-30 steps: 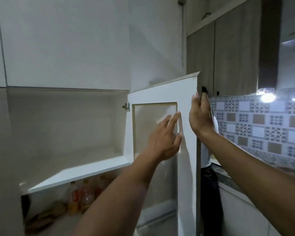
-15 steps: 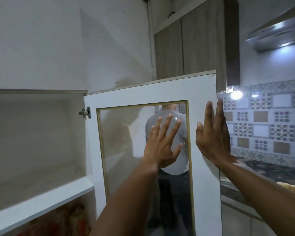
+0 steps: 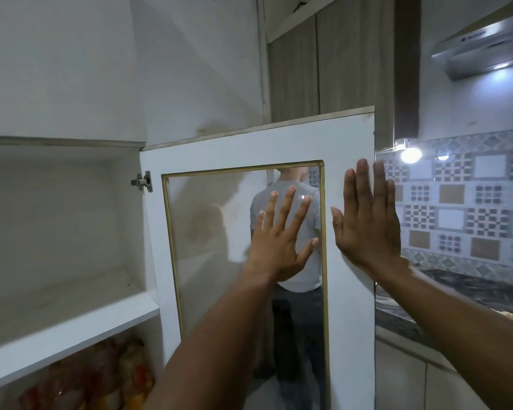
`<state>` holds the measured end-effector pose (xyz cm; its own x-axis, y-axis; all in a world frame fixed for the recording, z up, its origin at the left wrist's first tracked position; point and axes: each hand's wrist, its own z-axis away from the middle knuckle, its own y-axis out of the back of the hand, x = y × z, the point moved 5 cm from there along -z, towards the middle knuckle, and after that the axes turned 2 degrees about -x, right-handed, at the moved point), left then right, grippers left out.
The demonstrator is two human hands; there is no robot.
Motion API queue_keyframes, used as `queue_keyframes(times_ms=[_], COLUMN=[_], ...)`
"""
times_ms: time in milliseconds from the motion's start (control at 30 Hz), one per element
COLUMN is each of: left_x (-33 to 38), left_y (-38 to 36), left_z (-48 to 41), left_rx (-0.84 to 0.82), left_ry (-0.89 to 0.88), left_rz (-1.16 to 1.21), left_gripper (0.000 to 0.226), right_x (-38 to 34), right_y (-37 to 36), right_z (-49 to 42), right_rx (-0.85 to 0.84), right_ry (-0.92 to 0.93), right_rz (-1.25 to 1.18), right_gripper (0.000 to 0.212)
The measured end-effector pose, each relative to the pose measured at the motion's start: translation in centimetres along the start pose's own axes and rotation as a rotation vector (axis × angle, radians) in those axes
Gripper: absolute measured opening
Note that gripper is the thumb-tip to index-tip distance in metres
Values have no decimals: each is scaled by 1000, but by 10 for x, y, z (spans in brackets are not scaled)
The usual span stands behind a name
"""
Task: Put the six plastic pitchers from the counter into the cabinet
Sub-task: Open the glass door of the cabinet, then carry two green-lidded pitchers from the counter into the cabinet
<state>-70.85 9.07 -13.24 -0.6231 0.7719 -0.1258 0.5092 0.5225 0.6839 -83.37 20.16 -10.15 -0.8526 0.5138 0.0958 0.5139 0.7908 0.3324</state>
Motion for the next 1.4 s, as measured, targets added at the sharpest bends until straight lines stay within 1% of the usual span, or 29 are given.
queue_keyframes(times_ms=[67, 167, 233, 300, 333, 367, 400, 467, 500, 567, 600, 800, 967, 1200, 1333, 1400], left_x=[3, 3, 0, -4, -8, -13, -19, -39, -49, -71, -82, -145, -203, -277, -302, -314], left_y=[14, 40, 63, 90, 103, 114, 126, 150, 163, 192, 207, 302, 408, 546, 594, 609], left_z=[9, 31, 55, 87, 105, 123, 141, 175, 191, 225, 243, 362, 488, 659, 743, 781], left_rx=[-89, -203, -248, -265, -278, -294, -307, -320, -325, -345, -361, -385, -405, -438, -480, -469], left_ry=[29, 69, 108, 154, 175, 191, 205, 261, 305, 391, 428, 626, 859, 1199, 1339, 1389], left_rz=[-8, -86, -118, -124, -133, -151, -178, -230, -252, -293, -311, -433, -569, -701, -709, -707], left_gripper=[79, 77, 76, 76, 75, 75, 74, 71, 70, 70, 70, 71, 71, 70, 72, 72], right_x=[0, -7, -13, -23, -32, -44, -58, -96, -116, -160, -182, -326, -465, -644, -728, -764], right_y=[12, 34, 47, 57, 63, 70, 80, 98, 108, 130, 140, 219, 314, 447, 502, 521], right_z=[5, 11, 15, 22, 27, 33, 40, 52, 59, 71, 77, 101, 132, 172, 198, 213], right_rx=[-38, -114, -228, -378, -444, -494, -531, -628, -697, -825, -850, -799, -752, -701, -702, -723], right_ry=[29, 46, 25, 25, 49, 94, 152, 284, 349, 435, 463, 690, 896, 1083, 1161, 1181], right_rz=[4, 9, 28, 66, 66, 39, -27, -249, -369, -577, -649, -831, -980, -1207, -1289, -1320], right_gripper=[78, 81, 87, 91, 87, 79, 70, 59, 58, 63, 65, 63, 63, 62, 67, 66])
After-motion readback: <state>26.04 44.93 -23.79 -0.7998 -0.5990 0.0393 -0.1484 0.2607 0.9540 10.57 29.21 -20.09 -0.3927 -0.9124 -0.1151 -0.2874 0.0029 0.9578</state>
